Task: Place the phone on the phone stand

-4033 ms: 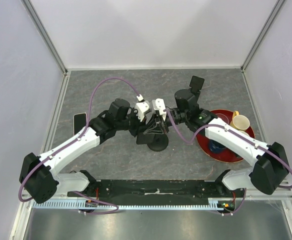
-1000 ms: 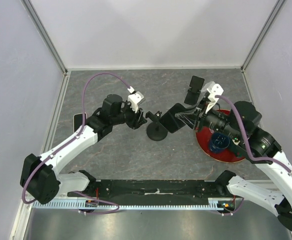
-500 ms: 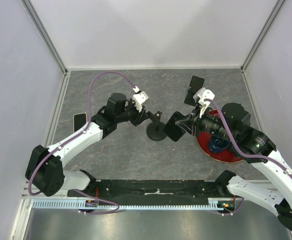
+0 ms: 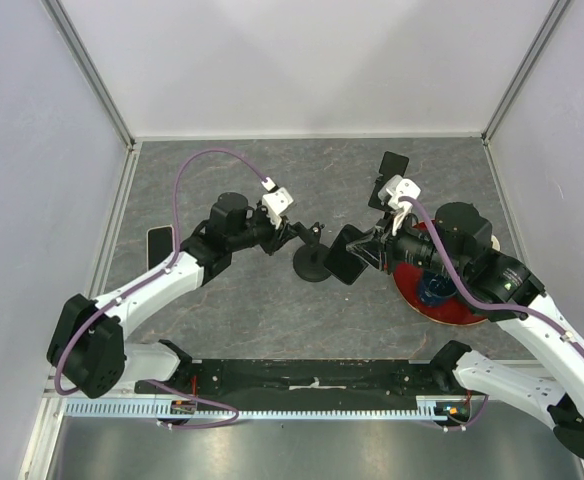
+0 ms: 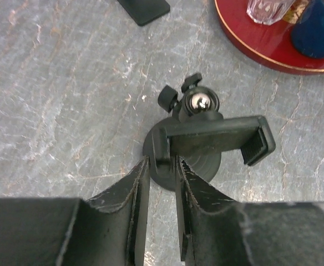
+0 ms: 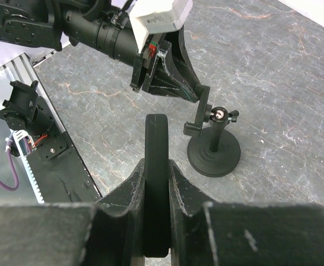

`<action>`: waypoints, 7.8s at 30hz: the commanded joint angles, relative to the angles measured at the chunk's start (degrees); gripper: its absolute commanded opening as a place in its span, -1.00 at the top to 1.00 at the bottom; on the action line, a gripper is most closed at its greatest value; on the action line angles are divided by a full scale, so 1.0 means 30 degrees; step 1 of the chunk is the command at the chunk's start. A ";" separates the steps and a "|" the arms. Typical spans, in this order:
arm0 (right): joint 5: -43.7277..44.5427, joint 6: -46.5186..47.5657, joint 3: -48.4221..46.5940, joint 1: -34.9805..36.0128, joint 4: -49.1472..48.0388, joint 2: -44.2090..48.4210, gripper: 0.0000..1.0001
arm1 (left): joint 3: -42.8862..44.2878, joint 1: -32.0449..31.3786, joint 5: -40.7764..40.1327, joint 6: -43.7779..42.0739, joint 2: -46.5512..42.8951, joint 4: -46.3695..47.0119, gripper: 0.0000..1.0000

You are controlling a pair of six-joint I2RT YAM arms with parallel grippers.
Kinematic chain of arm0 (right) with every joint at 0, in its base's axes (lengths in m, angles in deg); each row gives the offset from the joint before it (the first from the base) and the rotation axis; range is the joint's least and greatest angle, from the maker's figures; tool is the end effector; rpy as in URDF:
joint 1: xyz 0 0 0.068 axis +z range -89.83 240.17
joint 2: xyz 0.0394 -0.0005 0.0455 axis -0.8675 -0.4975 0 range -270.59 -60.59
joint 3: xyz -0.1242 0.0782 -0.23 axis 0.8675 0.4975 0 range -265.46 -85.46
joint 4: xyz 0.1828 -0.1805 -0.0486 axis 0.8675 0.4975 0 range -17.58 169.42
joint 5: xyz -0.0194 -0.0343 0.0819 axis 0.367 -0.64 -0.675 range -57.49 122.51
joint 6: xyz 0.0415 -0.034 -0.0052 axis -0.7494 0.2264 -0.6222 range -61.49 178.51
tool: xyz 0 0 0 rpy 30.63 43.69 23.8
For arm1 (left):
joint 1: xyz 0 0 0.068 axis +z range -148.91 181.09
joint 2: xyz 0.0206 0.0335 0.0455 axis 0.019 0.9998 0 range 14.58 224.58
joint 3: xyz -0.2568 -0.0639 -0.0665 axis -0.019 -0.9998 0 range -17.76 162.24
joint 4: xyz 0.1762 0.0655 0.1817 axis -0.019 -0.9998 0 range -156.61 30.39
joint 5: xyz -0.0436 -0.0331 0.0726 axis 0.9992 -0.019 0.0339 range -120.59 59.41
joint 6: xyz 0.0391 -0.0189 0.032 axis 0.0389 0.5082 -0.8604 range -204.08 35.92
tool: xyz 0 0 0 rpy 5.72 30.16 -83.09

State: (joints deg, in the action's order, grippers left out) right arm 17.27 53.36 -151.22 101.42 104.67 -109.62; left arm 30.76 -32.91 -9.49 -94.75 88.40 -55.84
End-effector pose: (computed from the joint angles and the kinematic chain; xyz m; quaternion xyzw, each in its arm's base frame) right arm 0.1206 0.1182 0.4118 -0.3208 0.7254 0.3334 0.5097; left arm 0.2359 -0.1746 0.2772 0.4041 0.7127 -0.2600 0.5110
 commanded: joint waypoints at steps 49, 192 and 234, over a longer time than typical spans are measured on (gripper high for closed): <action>-0.1862 -0.0833 0.1001 0.0047 -0.4451 -0.0647 1.00 | -0.1698 0.0874 0.2750 0.1742 0.0207 0.4954 0.46; 1.4078 -0.3587 0.1762 0.5614 -0.6179 -0.9965 1.00 | 0.0238 -0.3784 -1.4104 1.3962 -1.2476 -1.4332 0.03; 0.3179 0.0750 0.2582 0.1250 -0.3425 -0.5598 -0.54 | 0.2108 0.3511 1.0304 0.1433 0.1872 -0.0756 -0.29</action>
State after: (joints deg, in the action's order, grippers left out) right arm 30.12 55.79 -144.60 106.63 96.32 -126.52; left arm 32.85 -22.29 12.13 -78.36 88.38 -61.69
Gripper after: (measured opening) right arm 0.772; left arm 0.648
